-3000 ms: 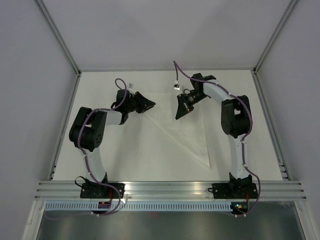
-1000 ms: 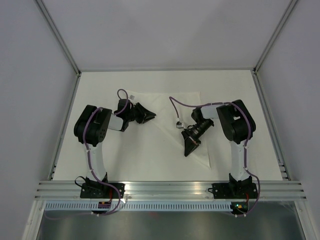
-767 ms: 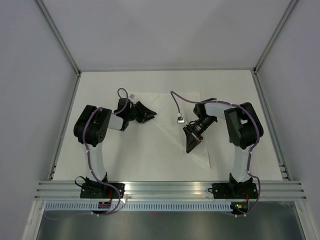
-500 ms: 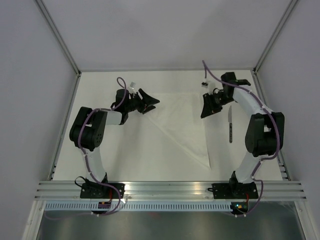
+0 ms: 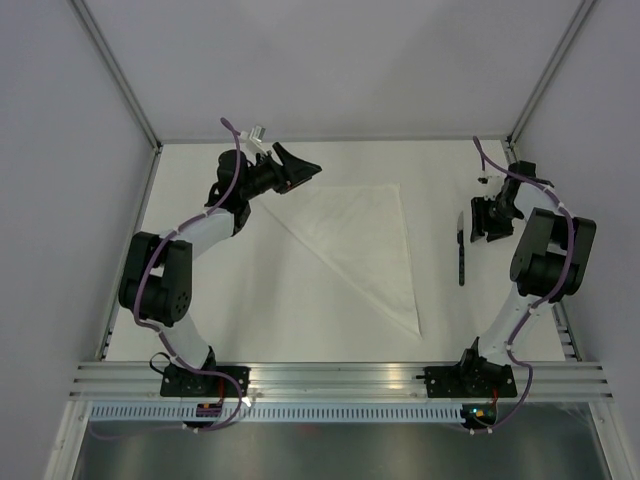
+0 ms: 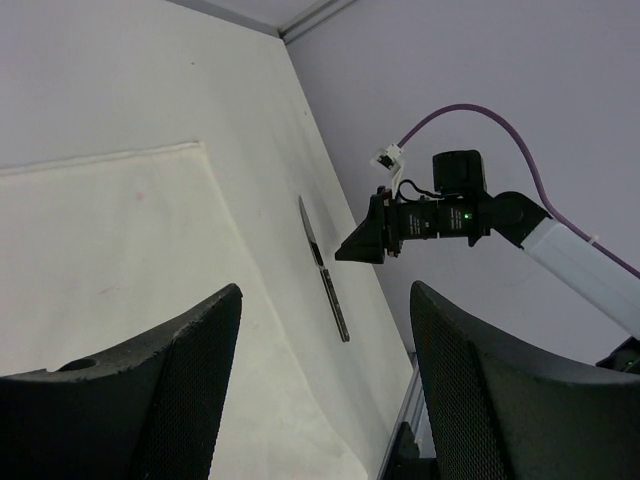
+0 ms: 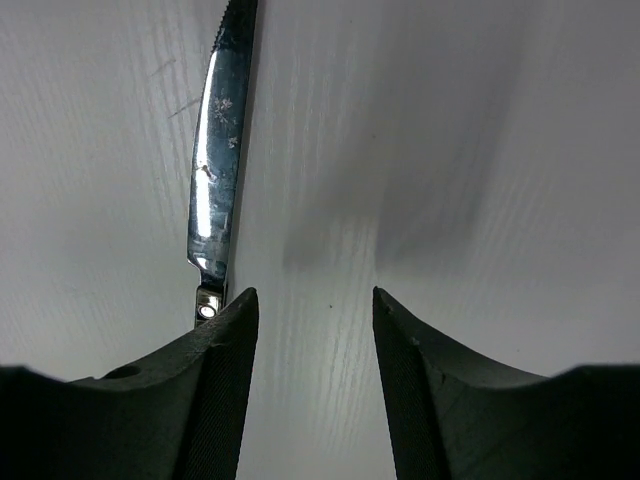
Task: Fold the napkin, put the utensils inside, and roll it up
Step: Pick up the knife at the center of the board.
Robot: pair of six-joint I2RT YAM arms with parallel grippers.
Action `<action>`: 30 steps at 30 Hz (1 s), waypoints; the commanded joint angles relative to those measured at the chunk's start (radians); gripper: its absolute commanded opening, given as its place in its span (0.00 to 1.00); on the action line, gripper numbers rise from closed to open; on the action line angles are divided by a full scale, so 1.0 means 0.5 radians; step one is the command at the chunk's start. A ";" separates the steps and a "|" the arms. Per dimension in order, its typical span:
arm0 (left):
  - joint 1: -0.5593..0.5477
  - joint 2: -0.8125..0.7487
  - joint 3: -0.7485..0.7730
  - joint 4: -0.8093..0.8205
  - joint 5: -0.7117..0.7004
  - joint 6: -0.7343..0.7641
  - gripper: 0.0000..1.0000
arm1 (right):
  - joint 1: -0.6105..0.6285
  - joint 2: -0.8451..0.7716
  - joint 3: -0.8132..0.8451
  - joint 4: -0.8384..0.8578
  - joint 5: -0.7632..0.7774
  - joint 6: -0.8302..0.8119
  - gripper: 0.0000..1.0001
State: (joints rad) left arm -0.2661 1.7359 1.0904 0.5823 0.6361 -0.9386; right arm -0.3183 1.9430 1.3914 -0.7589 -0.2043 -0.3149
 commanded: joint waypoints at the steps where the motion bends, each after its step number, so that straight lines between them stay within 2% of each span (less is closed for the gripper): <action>1: -0.005 -0.039 0.022 -0.085 0.050 0.135 0.74 | 0.035 -0.131 -0.073 0.183 0.096 0.022 0.56; 14: -0.014 -0.106 -0.101 -0.137 0.029 0.187 0.74 | 0.100 -0.440 -0.469 0.358 0.086 0.102 0.55; 30: -0.014 -0.155 -0.138 -0.192 0.026 0.221 0.74 | 0.229 -0.521 -0.709 0.456 0.203 0.216 0.51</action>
State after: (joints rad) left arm -0.2699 1.6978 1.0309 0.4824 0.6373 -0.8688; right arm -0.2085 1.7176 1.0607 -0.5720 -0.1303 -0.2340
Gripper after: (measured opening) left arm 0.739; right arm 0.513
